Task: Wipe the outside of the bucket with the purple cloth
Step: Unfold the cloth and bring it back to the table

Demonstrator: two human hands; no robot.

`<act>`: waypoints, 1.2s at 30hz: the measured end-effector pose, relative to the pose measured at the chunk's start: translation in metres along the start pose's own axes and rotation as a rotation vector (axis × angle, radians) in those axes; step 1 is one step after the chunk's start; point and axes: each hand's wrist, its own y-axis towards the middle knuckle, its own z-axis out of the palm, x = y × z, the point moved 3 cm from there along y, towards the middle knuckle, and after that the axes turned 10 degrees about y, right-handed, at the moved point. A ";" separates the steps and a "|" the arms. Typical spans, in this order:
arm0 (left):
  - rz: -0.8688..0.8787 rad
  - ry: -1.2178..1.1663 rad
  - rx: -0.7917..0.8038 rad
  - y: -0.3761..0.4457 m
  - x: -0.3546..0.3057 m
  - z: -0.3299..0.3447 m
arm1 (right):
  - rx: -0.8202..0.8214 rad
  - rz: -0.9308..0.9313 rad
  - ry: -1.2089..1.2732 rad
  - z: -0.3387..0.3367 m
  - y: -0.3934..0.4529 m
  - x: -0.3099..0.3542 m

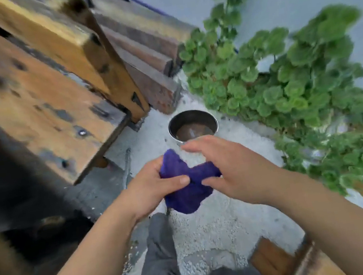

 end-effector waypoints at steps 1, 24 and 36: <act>0.075 0.033 -0.082 -0.026 -0.026 -0.002 | -0.006 -0.048 -0.038 -0.011 -0.003 0.025; 0.199 -0.099 -1.206 -0.480 -0.007 -0.175 | 0.148 0.053 0.707 0.189 0.075 0.355; 0.008 -0.327 -1.058 -0.575 0.146 -0.311 | 0.228 0.280 0.606 0.399 0.145 0.393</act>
